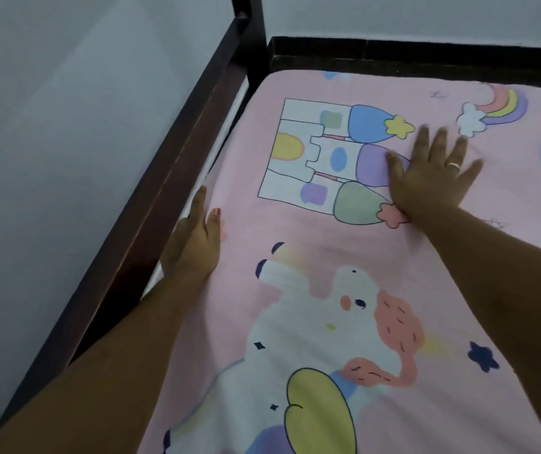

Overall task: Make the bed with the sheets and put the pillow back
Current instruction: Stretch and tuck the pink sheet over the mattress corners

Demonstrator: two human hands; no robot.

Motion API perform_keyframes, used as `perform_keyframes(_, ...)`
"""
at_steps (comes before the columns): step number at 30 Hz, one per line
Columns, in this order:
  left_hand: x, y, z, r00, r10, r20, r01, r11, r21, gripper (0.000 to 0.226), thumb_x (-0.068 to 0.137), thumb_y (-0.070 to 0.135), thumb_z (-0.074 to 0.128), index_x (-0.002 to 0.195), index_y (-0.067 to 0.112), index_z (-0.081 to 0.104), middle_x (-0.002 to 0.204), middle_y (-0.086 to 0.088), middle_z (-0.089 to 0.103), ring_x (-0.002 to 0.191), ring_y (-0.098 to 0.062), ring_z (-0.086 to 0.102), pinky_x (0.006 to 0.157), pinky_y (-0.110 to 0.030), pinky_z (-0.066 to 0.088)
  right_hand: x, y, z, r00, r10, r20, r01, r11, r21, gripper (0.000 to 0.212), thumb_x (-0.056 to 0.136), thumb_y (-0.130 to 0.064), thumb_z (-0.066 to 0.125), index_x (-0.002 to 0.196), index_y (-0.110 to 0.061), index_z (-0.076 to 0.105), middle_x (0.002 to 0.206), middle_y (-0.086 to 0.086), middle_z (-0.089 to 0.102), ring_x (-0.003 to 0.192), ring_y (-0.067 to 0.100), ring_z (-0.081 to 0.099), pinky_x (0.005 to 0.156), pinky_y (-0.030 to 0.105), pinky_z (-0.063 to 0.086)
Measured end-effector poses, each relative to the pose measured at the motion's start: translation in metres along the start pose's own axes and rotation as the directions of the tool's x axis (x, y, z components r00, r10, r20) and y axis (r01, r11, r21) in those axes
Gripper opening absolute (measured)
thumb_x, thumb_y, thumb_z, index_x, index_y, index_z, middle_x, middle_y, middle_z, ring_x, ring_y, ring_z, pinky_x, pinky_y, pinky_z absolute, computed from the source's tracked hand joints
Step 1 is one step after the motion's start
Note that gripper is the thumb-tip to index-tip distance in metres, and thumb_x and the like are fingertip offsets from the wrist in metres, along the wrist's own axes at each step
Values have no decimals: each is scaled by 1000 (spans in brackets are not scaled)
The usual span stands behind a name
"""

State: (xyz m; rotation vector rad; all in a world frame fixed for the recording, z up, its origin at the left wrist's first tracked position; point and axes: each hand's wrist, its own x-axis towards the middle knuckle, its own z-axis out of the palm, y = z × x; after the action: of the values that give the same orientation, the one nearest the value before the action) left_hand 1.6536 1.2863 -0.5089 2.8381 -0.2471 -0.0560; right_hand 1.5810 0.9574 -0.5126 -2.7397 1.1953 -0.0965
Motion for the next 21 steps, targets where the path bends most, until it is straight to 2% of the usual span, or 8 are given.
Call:
perform_keyframes(9,5,-8,18,1000,13,-18,-14,999,-40,56,98,49,23,150,34,8,114,-14,60,98,-34,61,80,-40,47,-21,-139,16,975,-189,115,182,981,75,75,86,-75,8,150,-38,-7,160,-4,-12,145,31,-15,98,77,-9)
perform_keyframes(12,2,-5,17,1000,7,-18,-8,998,-66,54,99,48,22,149,34,10,119,-14,58,101,-36,59,82,-42,46,-45,-178,11,897,-380,227,348,922,169,77,85,-77,10,150,-38,-2,159,-5,-14,145,27,-19,95,74,-17)
perform_keyframes(14,1,-6,16,1000,6,-1,-6,996,-85,53,98,50,20,149,35,10,123,-15,57,104,-38,58,84,-44,46,-74,-195,-1,767,-564,307,413,800,435,73,90,-72,15,151,-33,11,160,-6,0,147,23,-7,104,67,-17)
perform_keyframes(15,1,-7,14,1000,6,16,-5,996,-92,54,98,50,19,149,35,11,123,-16,57,105,-38,58,85,-45,46,-87,-198,-10,706,-636,310,330,684,651,68,94,-66,20,151,-29,19,160,-5,11,148,21,4,112,62,-11)
perform_keyframes(17,0,-7,9,999,-1,40,5,995,-102,53,99,50,17,149,33,12,126,-16,55,110,-38,56,89,-45,44,-104,-189,-25,717,-661,223,94,409,908,56,99,-51,32,147,-23,33,154,-2,31,142,19,26,119,44,12)
perform_keyframes(18,-2,-4,3,999,-8,52,14,993,-119,53,99,49,18,149,32,13,130,-16,53,114,-38,54,92,-45,43,-107,-177,-29,760,-630,161,112,371,922,51,100,-45,35,145,-20,38,152,-1,36,140,18,30,118,37,18)
perform_keyframes(19,-4,1,-3,998,-12,65,21,990,-141,52,101,46,19,150,30,15,134,-16,50,118,-36,51,94,-42,40,-105,-162,-28,792,-602,102,227,445,866,50,100,-43,36,144,-20,39,151,-1,36,141,18,29,117,34,19)
perform_keyframes(21,-8,11,-15,997,-19,68,34,974,-225,48,103,35,25,149,21,25,141,-12,46,127,-30,46,98,-29,33,-103,-129,-14,785,-614,81,491,697,523,54,99,-48,32,147,-23,33,156,-1,27,145,20,17,118,40,12)
